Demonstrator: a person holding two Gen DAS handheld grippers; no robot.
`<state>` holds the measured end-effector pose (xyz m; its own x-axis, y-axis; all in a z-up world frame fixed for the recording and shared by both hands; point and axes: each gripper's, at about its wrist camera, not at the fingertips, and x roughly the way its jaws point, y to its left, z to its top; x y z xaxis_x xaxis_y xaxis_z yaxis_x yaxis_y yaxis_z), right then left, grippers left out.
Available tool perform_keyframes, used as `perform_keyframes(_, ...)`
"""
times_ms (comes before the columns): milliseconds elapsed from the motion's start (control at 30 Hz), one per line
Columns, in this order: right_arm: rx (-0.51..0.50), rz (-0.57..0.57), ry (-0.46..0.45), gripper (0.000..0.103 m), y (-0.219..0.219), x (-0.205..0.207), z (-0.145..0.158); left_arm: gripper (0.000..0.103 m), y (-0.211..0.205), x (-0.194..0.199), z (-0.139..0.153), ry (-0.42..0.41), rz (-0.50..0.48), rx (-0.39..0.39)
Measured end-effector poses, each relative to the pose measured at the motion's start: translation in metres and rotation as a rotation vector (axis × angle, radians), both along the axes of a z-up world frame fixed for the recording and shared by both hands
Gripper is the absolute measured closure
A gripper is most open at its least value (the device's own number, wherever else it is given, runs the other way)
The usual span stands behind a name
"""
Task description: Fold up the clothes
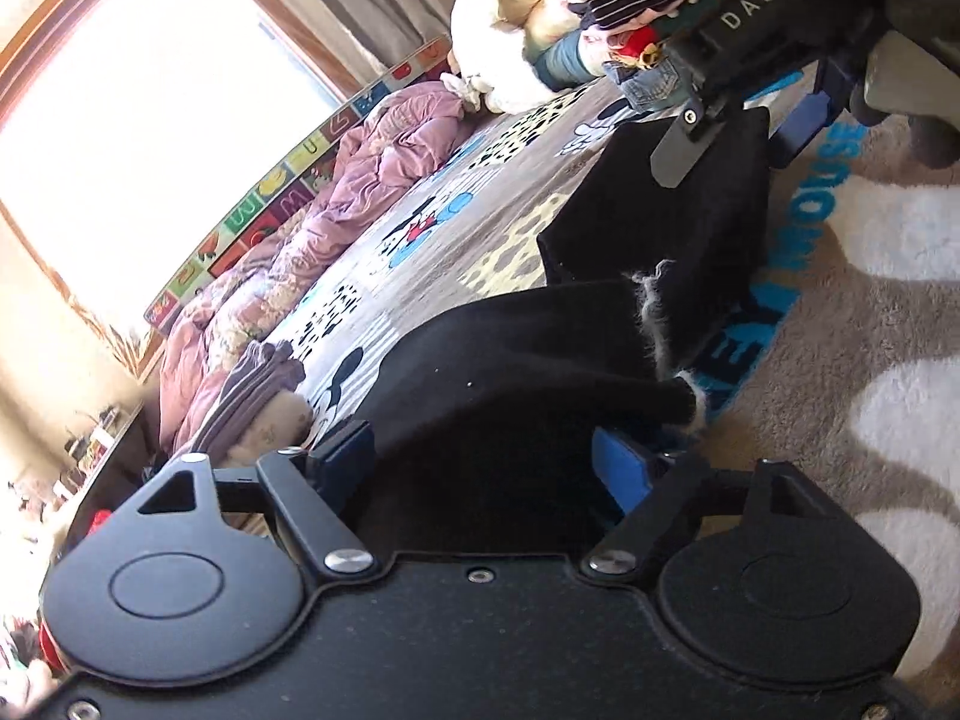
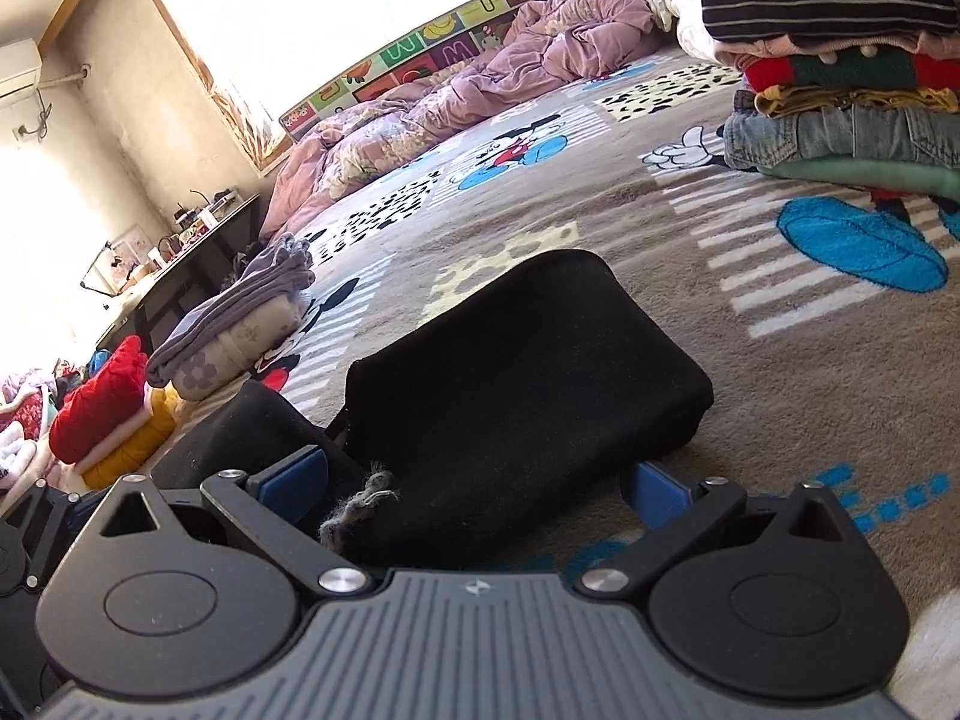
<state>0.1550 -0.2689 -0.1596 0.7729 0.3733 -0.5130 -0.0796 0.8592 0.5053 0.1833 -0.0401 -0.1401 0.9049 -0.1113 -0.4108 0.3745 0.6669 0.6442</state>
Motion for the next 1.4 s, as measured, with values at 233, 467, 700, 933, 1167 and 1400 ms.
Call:
perform_keyframes(233,0.047,0.015,0.018,0.000,0.001,-0.001,-0.008,0.029,-0.004,0.011,-0.003,-0.036,-0.050,0.051)
perform_keyframes(467,-0.008,0.018,0.006,0.000,0.012,-0.004,-0.010,0.074,-0.009,0.017,0.004,-0.061,-0.046,-0.002)
perform_keyframes(700,-0.060,-0.004,0.027,0.000,0.018,-0.005,-0.019,0.084,0.031,0.040,0.046,-0.008,0.157,-0.386)
perform_keyframes(933,-0.139,-0.007,0.016,0.000,0.030,-0.009,-0.024,0.084,0.076,0.048,0.075,0.056,0.265,-0.754)
perform_keyframes(1167,-0.153,-0.012,-0.008,0.000,0.032,-0.013,-0.027,0.085,0.127,0.043,0.079,0.189,0.241,-1.065)
perform_keyframes(1400,-0.161,-0.014,-0.022,0.000,0.033,-0.015,-0.028,0.085,0.163,0.038,0.064,0.297,0.227,-1.353)
